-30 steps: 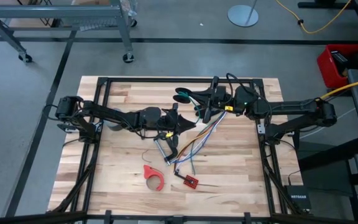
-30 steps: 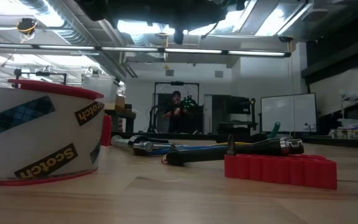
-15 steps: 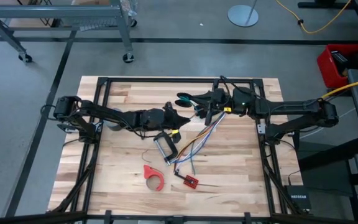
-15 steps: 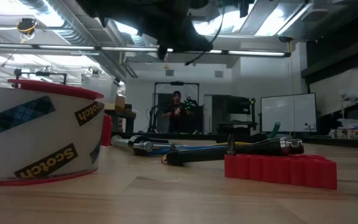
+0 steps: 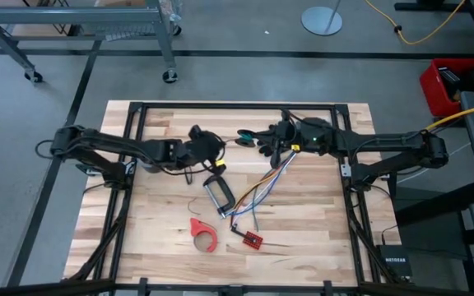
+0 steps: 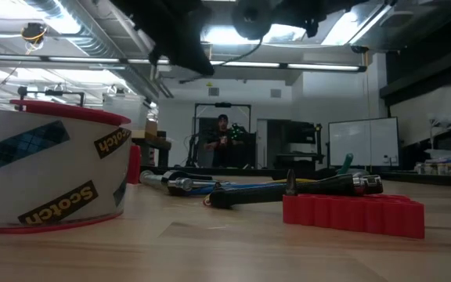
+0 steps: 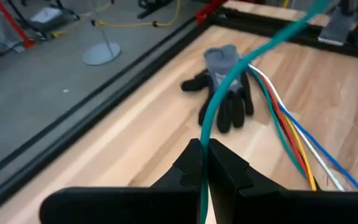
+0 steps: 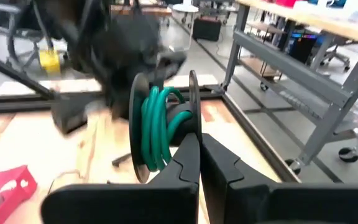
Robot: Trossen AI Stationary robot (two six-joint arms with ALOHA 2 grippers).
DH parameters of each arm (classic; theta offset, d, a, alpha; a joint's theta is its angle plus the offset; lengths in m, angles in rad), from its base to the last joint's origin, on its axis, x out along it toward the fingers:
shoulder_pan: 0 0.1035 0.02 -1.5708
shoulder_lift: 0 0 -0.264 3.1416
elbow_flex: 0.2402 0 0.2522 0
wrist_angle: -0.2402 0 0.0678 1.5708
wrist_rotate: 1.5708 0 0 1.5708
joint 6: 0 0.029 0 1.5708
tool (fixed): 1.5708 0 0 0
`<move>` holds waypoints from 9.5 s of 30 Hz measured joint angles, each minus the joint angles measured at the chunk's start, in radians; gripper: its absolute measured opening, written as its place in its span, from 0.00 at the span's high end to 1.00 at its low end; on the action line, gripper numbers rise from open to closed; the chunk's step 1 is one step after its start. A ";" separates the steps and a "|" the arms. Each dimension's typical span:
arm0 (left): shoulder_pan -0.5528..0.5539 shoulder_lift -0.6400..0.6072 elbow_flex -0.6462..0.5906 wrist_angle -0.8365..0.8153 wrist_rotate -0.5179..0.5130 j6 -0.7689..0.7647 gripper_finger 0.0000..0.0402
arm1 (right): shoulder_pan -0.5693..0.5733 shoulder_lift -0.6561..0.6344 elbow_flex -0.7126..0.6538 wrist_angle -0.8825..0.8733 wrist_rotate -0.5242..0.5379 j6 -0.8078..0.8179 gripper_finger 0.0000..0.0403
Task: Coil cords
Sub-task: Coil the green wire around the spool
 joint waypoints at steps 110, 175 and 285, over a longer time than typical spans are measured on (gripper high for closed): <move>-0.148 0.098 0.001 0.481 -0.252 0.429 1.00 | 0.000 0.125 0.148 0.079 0.054 0.044 0.99; -0.131 0.098 -0.001 0.375 -0.188 0.584 0.83 | 0.001 0.089 0.149 -0.272 -0.058 0.071 0.99; -0.177 0.166 0.000 0.761 -0.036 0.247 1.00 | 0.000 0.217 0.146 0.324 0.022 -0.010 0.99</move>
